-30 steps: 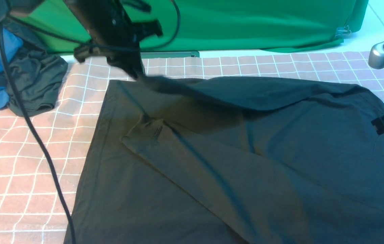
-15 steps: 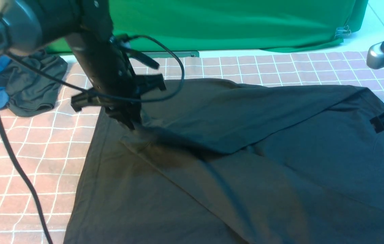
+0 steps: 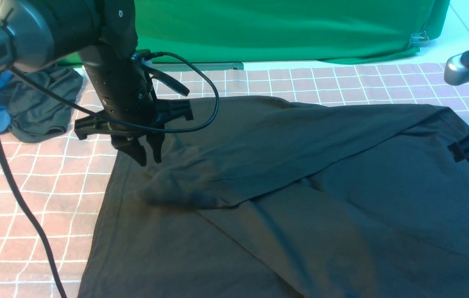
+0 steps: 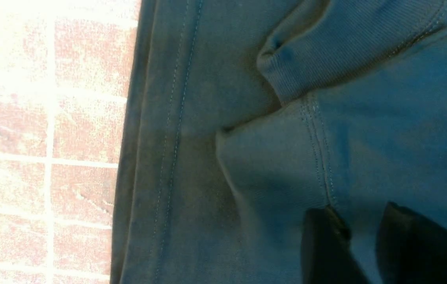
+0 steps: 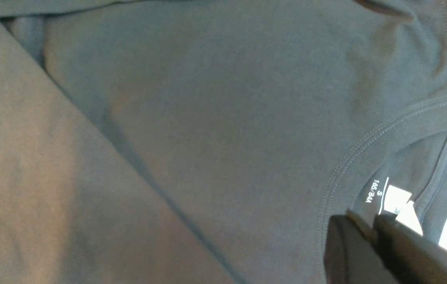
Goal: Fold a long-sleeved shirt over a pink coffee tablecloth.
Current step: 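Fold the left side of the dark shirt inward over its body with the left gripper, then grasp the near edge of the shirt at its hem and shoulder corners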
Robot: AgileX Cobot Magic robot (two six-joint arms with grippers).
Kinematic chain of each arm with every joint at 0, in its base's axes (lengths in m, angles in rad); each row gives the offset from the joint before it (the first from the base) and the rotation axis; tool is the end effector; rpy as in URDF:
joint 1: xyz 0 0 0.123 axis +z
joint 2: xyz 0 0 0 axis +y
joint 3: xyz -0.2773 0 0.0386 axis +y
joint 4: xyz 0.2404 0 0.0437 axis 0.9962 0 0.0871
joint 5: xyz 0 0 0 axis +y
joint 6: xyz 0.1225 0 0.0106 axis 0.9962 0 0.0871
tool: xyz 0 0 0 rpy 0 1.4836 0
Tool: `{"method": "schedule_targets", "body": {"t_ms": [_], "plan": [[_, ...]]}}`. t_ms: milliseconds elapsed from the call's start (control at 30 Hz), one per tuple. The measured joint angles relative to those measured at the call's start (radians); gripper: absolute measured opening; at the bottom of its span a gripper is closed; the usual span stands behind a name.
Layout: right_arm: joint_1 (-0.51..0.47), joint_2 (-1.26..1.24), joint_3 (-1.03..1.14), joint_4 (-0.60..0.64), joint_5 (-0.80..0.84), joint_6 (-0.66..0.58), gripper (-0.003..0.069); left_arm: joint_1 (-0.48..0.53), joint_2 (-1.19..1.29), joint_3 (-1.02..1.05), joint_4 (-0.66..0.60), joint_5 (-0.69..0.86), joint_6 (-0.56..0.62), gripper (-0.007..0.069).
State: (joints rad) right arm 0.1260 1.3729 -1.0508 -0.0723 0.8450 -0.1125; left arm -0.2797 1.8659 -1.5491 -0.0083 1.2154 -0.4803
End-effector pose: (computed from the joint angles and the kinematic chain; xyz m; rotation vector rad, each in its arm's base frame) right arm 0.2817 0.0290 0.2596 -0.3604 2.6247 -0.0831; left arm 0.3601 -0.1044 0.2217 -0.3067 3.0111 -0.0819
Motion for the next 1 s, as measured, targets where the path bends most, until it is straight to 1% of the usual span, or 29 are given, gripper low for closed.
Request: {"method": "schedule_targets", "body": {"t_ms": [133, 167, 200, 233, 300, 333, 367, 400, 467, 500, 533, 567, 633, 700, 733, 800, 833, 900, 933, 967, 1000], "plan": [[0.000, 0.000, 0.000, -0.001, -0.002, 0.002, 0.0131, 0.000, 0.000, 0.000, 0.001, 0.000, -0.002, 0.0395], [0.000, 0.000, 0.000, -0.001, -0.003, 0.003, 0.0132, 0.000, 0.000, 0.000, 0.001, 0.000, -0.002, 0.0405], [0.000, 0.000, 0.000, -0.001, -0.008, 0.004, 0.0135, 0.000, 0.000, 0.000, -0.003, 0.000, -0.002, 0.0436], [0.000, 0.000, -0.003, -0.001, -0.015, 0.004, 0.0138, 0.000, 0.000, 0.000, -0.013, 0.000, -0.001, 0.0449], [-0.008, 0.003, -0.017, 0.000, -0.030, 0.007, 0.0139, 0.000, 0.000, 0.000, -0.043, 0.000, 0.021, 0.0442], [-0.024, 0.009, -0.039, 0.003, -0.034, 0.009, 0.0132, -0.004, 0.000, 0.000, -0.067, 0.000, 0.041, 0.0419], [-0.045, 0.018, -0.061, 0.006, -0.035, 0.012, 0.0115, -0.011, 0.000, 0.000, -0.085, 0.000, 0.056, 0.0370], [-0.068, 0.031, -0.081, 0.015, -0.035, 0.012, 0.0094, -0.016, 0.000, 0.000, -0.091, 0.000, 0.070, 0.0337], [-0.131, 0.063, -0.139, 0.051, -0.027, 0.007, 0.0046, -0.036, 0.000, 0.000, -0.100, -0.004, 0.096, 0.0214], [-0.176, 0.099, -0.180, 0.107, -0.015, -0.011, 0.0036, -0.052, 0.000, 0.000, -0.105, -0.022, 0.107, 0.0115], [-0.211, 0.124, -0.209, 0.148, -0.003, -0.029, 0.0034, -0.060, 0.000, 0.000, -0.107, -0.034, 0.113, 0.0078], [-0.235, 0.150, -0.244, 0.190, 0.014, -0.054, 0.0034, -0.067, 0.000, 0.000, -0.111, -0.058, 0.118, 0.0052], [-0.271, 0.216, -0.294, 0.276, 0.035, -0.089, 0.0034, -0.074, 0.000, 0.000, -0.128, -0.095, 0.121, 0.0025], [-0.283, 0.293, -0.348, 0.326, 0.039, -0.106, 0.0039, -0.075, 0.000, 0.000, -0.146, -0.126, 0.121, 0.0013], [-0.285, 0.324, -0.371, 0.338, 0.035, -0.106, 0.0048, -0.075, 0.000, 0.000, -0.151, -0.130, 0.121, 0.0013], [-0.286, 0.409, -0.413, 0.361, 0.016, -0.101, 0.0092, -0.075, 0.000, 0.000, -0.155, -0.133, 0.123, 0.0013], [-0.286, 0.447, -0.432, 0.364, 0.006, -0.097, 0.0127, -0.075, 0.000, 0.000, -0.156, -0.133, 0.124, 0.0013], [-0.287, 0.518, -0.471, 0.366, -0.005, -0.093, 0.0222, -0.075, 0.000, 0.000, -0.156, -0.131, 0.127, 0.0013], [-0.287, 0.533, -0.475, 0.366, -0.005, -0.093, 0.0232, -0.075, 0.000, 0.000, -0.156, -0.131, 0.127, 0.0013], [-0.288, 0.594, -0.505, 0.366, -0.010, -0.091, 0.0311, -0.075, 0.000, 0.000, -0.157, -0.126, 0.128, 0.0013], [-0.288, 0.629, -0.521, 0.366, -0.016, -0.085, 0.0354, -0.075, 0.000, 0.000, -0.158, -0.123, 0.130, 0.0013]]}}
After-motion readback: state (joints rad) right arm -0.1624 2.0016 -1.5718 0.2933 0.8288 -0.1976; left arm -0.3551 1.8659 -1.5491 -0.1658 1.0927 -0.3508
